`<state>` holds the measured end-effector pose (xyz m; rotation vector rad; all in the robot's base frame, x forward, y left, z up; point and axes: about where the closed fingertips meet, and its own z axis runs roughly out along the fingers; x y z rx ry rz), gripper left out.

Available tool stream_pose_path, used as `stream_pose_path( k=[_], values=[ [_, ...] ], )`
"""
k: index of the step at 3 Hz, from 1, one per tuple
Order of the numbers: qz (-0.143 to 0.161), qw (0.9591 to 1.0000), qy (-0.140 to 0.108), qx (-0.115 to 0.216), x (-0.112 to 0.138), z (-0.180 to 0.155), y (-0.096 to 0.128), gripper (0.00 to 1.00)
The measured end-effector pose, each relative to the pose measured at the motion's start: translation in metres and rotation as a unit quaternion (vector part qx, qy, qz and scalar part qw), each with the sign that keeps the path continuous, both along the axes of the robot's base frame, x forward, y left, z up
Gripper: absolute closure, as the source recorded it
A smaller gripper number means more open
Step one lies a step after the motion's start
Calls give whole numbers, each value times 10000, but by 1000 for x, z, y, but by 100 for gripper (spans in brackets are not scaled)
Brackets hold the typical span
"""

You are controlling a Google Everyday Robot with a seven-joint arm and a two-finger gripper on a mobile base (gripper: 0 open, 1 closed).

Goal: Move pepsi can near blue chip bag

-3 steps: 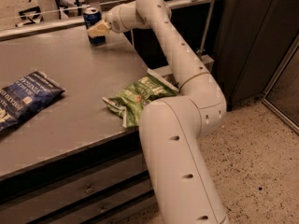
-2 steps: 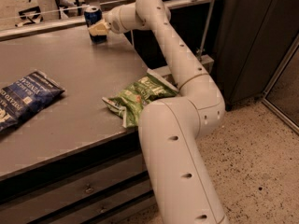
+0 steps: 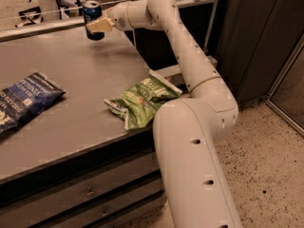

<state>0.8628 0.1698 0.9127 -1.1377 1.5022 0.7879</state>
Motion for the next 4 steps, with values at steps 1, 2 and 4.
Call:
stream_pose_path(
  k=[1, 2, 4],
  values=[
    [677, 9974, -67, 235, -49, 19, 1, 100],
    [1261, 9915, 33, 309, -103, 17, 8, 100],
    [1463, 9887, 250, 221, -119, -7, 24, 100]
  ],
)
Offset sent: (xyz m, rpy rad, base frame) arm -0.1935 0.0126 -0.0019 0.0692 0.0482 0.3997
